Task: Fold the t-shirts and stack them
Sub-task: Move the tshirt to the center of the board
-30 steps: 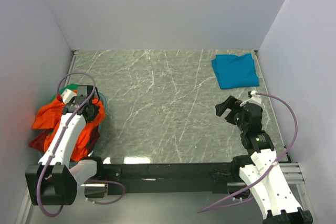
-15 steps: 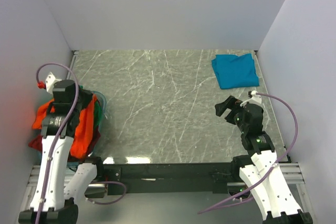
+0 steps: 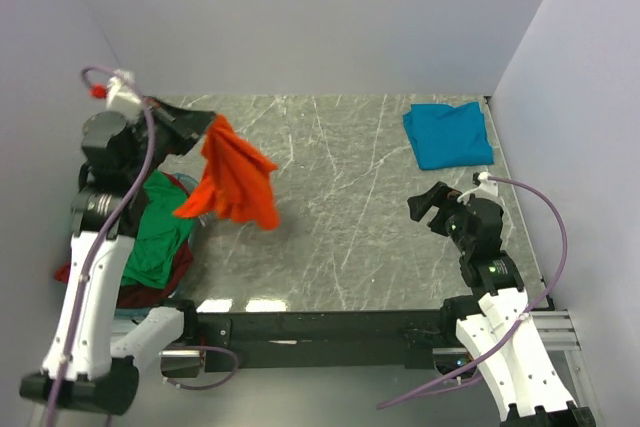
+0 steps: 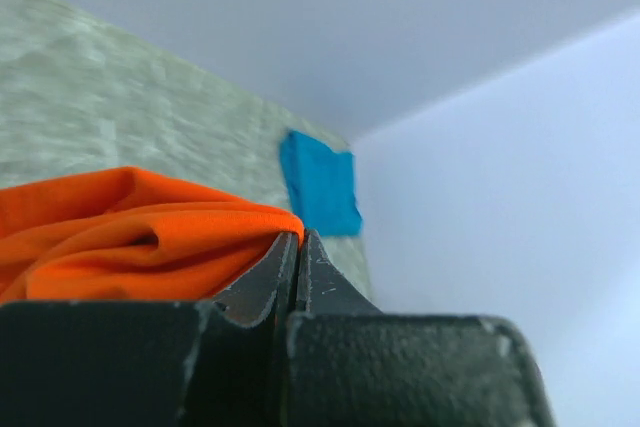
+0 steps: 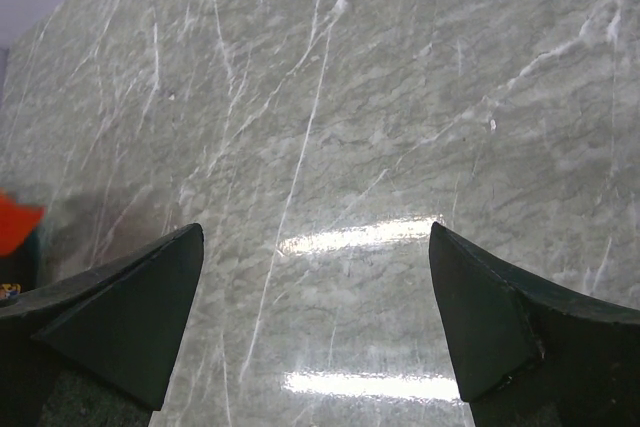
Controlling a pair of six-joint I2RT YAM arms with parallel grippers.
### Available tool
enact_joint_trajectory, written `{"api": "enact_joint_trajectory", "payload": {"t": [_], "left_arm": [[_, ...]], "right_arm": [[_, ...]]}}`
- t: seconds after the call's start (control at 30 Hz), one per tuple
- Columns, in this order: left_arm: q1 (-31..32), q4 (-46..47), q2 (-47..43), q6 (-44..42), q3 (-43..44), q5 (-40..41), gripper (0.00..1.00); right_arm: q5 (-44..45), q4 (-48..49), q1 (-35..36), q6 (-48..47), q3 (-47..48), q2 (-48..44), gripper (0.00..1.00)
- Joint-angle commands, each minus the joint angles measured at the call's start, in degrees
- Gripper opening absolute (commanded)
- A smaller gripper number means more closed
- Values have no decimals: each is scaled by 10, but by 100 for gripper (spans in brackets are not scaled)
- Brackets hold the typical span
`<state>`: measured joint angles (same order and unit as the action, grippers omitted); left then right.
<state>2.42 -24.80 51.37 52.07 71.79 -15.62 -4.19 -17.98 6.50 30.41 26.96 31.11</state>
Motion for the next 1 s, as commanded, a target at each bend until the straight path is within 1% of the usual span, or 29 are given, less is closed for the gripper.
{"api": "enact_joint_trajectory", "payload": {"t": [0.0,0.07,0.1,0.17,0.2,0.27,0.37,0.47,0.5,0.63,0.67,0.73,0.77,0.8,0.87,0.9,0.93,0.97], "left_arm": [[84,89,37,-2,55,-32,1],[135,81,74,-28,90,-5,1],[177,84,87,-34,99,-11,1],[207,94,126,-39,120,-31,1],[236,101,137,-39,126,-46,1],[278,111,177,-39,149,-49,1],[318,107,227,-51,187,-81,1],[328,111,251,-55,183,-101,1],[328,106,252,-61,176,-92,1],[328,43,245,-88,127,24,1],[327,23,239,-94,103,90,1],[325,6,233,-99,79,154,2],[318,-1,232,-96,58,198,5],[314,-16,233,-94,49,212,16],[299,-34,241,-84,28,251,30],[294,-47,244,-78,22,260,55],[288,-59,247,-73,15,264,68],[276,-69,253,-68,13,267,77]], "right_arm": [[2,20,1,-3,4,-10,99],[10,17,2,-4,4,-15,99],[12,15,1,-4,4,-19,99],[20,13,1,-4,4,-27,99],[22,14,2,-4,3,-31,99],[25,13,2,-4,1,-39,99],[36,6,1,-4,1,-43,99],[52,-1,2,-2,2,-46,100],[57,-4,1,-3,2,-46,100],[59,-7,2,-4,5,-44,100],[58,-7,1,-4,5,-40,100],[55,-8,2,-5,7,-35,100],[53,-8,1,-6,7,-27,100],[51,-7,2,-7,7,-25,100],[47,-7,1,-7,9,-14,100],[46,-7,1,-7,9,-11,100],[44,-7,1,-7,10,-8,100],[44,-6,2,-9,10,-2,100]]}}
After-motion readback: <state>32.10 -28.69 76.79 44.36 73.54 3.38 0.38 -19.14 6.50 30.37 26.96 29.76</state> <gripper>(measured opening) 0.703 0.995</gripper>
